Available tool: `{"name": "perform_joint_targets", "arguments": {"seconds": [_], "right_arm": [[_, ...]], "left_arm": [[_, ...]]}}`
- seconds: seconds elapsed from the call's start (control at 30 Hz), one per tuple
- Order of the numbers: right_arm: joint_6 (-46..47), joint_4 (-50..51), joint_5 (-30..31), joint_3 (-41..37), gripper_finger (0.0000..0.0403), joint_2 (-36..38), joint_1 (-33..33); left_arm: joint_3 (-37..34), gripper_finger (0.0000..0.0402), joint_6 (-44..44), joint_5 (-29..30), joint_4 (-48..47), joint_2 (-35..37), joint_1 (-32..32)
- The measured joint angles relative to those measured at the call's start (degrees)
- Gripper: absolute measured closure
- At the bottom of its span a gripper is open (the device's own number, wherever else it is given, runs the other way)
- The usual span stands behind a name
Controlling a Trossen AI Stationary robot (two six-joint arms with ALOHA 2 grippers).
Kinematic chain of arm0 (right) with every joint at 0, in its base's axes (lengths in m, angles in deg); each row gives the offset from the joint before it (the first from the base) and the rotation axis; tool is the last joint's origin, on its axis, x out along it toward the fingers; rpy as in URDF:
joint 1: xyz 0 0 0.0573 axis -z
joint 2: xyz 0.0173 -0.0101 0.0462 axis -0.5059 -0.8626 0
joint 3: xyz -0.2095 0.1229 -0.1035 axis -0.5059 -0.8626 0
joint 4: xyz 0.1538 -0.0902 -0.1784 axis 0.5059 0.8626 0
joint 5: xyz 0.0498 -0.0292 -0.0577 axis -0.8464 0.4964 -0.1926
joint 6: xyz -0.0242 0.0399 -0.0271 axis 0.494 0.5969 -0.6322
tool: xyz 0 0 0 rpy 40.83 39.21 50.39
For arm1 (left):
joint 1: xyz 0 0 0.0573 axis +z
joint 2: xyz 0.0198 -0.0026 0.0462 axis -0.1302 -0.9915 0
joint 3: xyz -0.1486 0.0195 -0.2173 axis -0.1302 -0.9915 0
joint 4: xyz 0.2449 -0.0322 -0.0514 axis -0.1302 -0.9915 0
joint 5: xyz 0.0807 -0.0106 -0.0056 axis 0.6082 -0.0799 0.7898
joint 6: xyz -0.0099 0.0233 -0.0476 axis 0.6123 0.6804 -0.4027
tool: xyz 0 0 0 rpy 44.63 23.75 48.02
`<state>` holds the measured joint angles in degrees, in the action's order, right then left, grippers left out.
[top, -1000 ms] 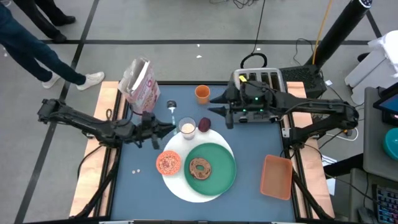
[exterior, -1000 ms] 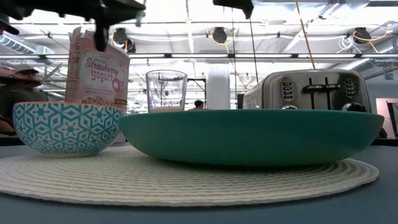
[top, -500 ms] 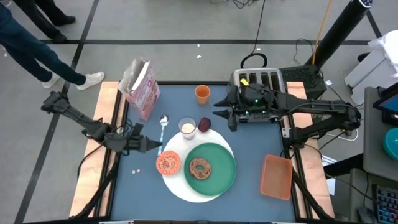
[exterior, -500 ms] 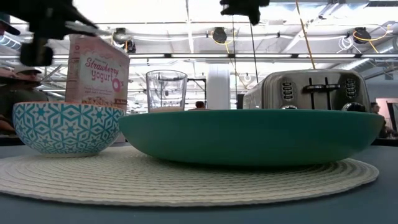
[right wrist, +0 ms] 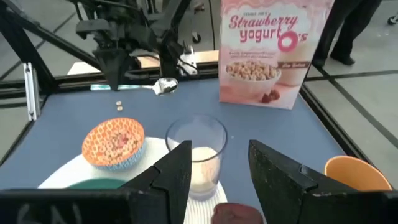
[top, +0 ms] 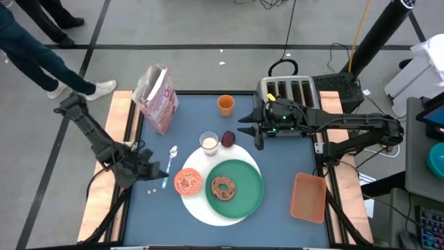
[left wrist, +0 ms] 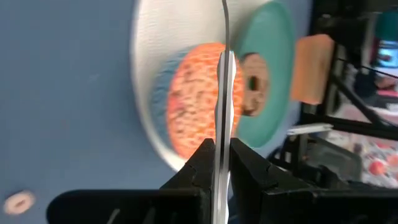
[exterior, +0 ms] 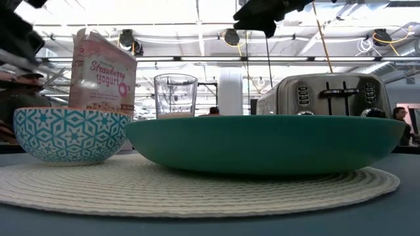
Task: Arrange a breakfast setting
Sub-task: Put the blue spoon on the left side of the orange bowl
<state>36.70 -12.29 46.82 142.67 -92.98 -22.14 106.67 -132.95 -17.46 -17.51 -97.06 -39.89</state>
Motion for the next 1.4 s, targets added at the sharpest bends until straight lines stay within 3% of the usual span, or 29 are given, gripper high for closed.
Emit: {"name": "perform_joint_targets", "arguments": {"seconds": [0.23, 0.33, 0.7, 1.17, 1.4], "right_arm": [[-0.1, -0.6, 0.0, 0.0, 0.0252, 1.4, 0.0], [0.2, -0.3, 0.0, 0.0, 0.0252, 1.7, 0.0], [0.4, -0.3, 0.0, 0.0, 0.0252, 1.7, 0.0], [0.4, -0.3, 0.0, 0.0, 0.0252, 1.7, 0.0], [0.4, -0.3, 0.0, 0.0, 0.0252, 1.7, 0.0]], "left_arm": [[0.0, 0.0371, -10.6, -3.8, -2.4, -6.9, -2.3], [0.0, 0.0371, -11.1, -6.8, 0.5, -11.5, -2.3], [0.0, 0.0371, -11.1, -7.6, 7.5, -26.9, 0.3], [0.0, 0.0370, -11.0, -7.7, 8.1, -31.5, 1.5], [0.0, 0.0320, -10.6, -9.4, 8.2, -31.5, 2.7]]}}
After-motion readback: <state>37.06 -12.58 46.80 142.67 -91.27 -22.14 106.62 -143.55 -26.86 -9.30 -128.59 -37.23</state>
